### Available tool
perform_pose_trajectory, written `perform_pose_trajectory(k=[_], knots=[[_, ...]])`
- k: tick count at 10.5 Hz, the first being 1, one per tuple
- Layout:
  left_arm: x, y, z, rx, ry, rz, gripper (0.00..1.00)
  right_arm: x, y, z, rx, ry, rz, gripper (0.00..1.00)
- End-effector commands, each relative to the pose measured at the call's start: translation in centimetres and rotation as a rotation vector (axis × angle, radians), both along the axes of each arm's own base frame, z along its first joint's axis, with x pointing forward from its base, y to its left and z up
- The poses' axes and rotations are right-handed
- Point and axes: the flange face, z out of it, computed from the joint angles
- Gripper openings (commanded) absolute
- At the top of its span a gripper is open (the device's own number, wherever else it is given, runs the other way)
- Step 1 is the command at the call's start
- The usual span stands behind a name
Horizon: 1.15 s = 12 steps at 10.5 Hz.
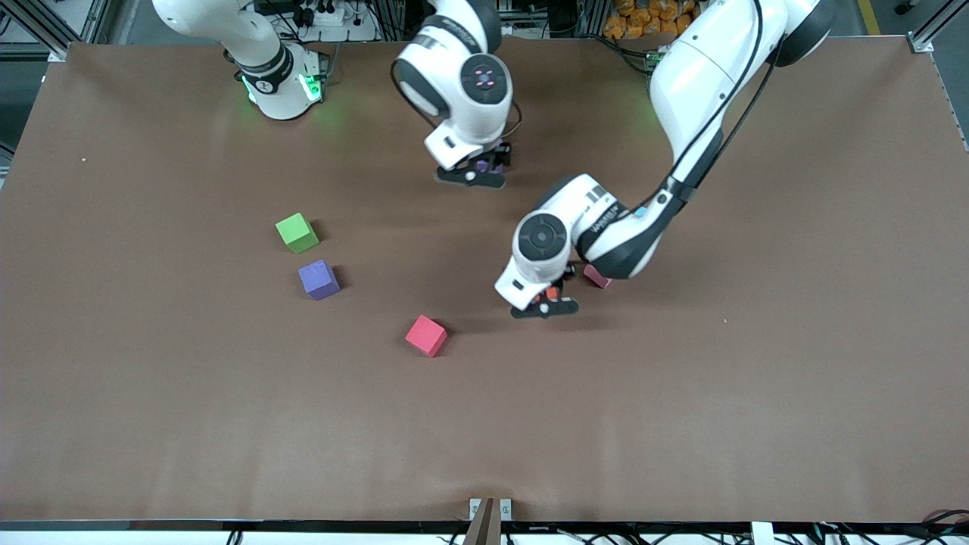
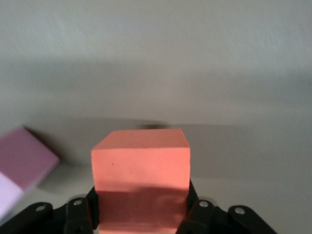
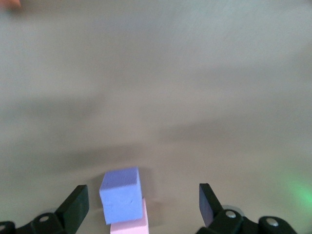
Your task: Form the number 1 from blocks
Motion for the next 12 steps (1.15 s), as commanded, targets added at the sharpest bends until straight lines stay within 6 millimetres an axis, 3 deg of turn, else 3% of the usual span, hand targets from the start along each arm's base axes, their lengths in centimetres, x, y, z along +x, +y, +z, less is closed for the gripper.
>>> perform_pose_trajectory(k=[1, 2, 4, 6, 7, 8, 9, 12], knots=[[-6.2, -1.1, 2.3, -0.003, -0.021, 0.020, 0.00, 6.8, -5.6, 2.6, 0.036, -0.016, -0.101, 1.00], [-9.0, -1.9, 2.2, -0.033, -0.044, 0.035, 0.00, 10.3, -8.8, 3.4, 0.046, -0.042, -0.141, 1.00], [-13.6, -3.7, 1.6, -0.080, -0.067, 0.045, 0.00, 15.1, -14.4, 4.7, 0.083, -0.069, -0.129, 1.00], [-17.8, -6.2, 0.9, -0.070, -0.058, 0.025, 0.00, 18.2, -18.3, 3.1, 0.089, -0.067, -0.106, 1.00], [-19.4, -6.7, 0.2, -0.056, -0.048, 0.015, 0.00, 19.3, -18.6, 1.7, 0.090, -0.076, -0.094, 1.00], [-21.9, -7.4, -0.5, -0.037, -0.039, -0.001, 0.00, 20.7, -18.0, 0.4, 0.107, -0.105, -0.110, 1.00], [-23.0, -7.8, -1.3, -0.025, -0.028, 0.001, 0.00, 21.7, -17.2, -1.2, 0.125, -0.128, -0.113, 1.00], [-23.7, -7.7, -2.3, -0.007, -0.027, -0.010, 0.00, 24.7, -15.1, -5.4, 0.140, -0.155, -0.160, 1.00]])
